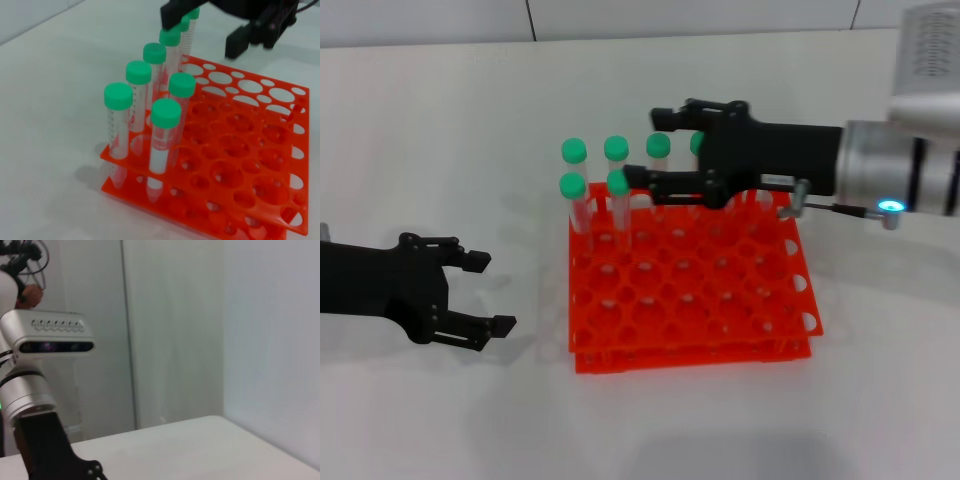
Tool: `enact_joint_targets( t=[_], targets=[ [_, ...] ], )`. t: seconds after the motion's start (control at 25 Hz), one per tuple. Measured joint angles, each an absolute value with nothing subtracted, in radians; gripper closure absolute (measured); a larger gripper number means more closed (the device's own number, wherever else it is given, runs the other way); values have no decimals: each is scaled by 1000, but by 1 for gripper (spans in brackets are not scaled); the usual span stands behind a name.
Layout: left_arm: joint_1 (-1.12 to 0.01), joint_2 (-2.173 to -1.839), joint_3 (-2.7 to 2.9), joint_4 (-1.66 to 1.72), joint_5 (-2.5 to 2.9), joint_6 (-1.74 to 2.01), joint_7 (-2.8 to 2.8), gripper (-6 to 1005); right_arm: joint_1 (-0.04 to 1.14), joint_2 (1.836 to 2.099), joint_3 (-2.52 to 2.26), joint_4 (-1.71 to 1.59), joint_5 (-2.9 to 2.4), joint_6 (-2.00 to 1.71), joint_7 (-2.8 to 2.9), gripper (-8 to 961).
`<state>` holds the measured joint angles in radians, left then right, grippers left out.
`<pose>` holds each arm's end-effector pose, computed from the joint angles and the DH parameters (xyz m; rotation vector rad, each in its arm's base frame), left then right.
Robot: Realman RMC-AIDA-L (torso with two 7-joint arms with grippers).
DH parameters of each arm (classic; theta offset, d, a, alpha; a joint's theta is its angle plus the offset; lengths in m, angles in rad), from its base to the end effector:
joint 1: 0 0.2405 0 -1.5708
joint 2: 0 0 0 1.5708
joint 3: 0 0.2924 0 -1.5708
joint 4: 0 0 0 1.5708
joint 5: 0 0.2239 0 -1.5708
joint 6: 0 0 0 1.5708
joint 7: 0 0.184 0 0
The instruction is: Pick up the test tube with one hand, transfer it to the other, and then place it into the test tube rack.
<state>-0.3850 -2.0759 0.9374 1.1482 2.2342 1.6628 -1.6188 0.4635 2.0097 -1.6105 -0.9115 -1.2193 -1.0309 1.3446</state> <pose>-0.2999 0.3377 -0.0199 -2.9011 -0.5103 -0.0846 0.1747 0.3991 -0.0927 -2.6707 0.2678 0.7995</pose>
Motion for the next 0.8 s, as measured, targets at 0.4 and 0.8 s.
enact_joint_targets(
  t=[0.4, 0.8],
  targets=[
    [-373, -2076, 934, 1173, 2185, 1679, -1617, 106, 367, 1993, -1387, -1022, -1497, -1192, 1545, 185],
    [-296, -2074, 933, 1247, 1997, 1698, -1542, 106, 368, 1990, -1187, -1097, -1724, -1454, 1612, 192]
  ],
)
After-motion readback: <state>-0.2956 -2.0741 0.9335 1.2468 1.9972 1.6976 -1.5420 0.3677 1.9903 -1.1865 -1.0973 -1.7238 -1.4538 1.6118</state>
